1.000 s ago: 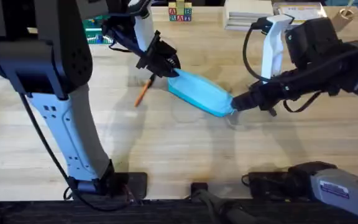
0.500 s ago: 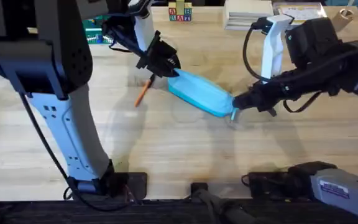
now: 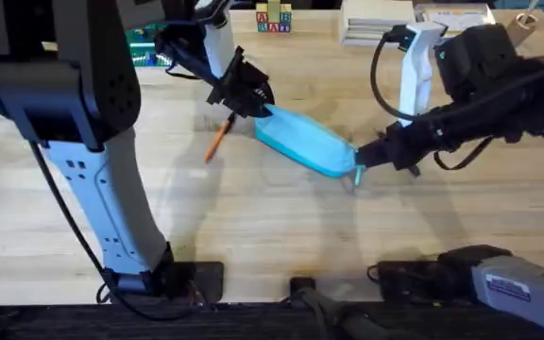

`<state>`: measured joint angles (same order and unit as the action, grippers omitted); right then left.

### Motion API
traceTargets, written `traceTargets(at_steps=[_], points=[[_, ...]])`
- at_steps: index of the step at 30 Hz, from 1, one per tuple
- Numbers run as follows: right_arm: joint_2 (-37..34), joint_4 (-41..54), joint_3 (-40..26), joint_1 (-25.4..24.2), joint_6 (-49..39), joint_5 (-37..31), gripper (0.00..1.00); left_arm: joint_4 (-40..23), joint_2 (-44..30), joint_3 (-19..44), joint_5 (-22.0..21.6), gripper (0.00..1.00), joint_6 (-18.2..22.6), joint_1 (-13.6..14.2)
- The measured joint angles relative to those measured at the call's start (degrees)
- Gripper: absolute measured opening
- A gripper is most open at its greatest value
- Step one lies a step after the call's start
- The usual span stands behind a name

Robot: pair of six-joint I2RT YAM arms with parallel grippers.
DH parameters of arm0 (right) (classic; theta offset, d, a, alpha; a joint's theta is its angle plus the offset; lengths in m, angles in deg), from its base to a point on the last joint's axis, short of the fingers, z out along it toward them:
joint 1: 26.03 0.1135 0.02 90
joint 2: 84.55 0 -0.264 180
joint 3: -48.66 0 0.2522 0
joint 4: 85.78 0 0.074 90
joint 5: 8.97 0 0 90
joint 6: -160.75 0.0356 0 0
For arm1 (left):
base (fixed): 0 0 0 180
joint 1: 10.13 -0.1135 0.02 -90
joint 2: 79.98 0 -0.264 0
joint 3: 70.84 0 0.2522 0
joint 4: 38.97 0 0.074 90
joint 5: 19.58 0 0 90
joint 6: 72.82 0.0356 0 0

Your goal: Unzip the bag, pick up the pens from the table one at a time and place them inside, then zip the bag closed.

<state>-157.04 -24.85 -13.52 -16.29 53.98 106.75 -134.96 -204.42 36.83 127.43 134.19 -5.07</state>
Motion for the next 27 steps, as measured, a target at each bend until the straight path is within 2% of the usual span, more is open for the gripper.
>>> traceTargets(at_steps=[9,18,27], points=[[0.0,2.4,-5.6,0.0,0.0,-0.4,0.031,0.0,0.0,0.0,0.0,0.042,0.0,0.0],[0.0,2.0,-5.9,0.0,0.3,-0.4,0.031,0.0,0.0,0.0,0.0,0.042,0.0,0.0],[0.0,-3.0,-5.9,1.2,2.3,-0.4,0.031,0.0,0.0,0.0,0.0,0.042,0.0,0.0]])
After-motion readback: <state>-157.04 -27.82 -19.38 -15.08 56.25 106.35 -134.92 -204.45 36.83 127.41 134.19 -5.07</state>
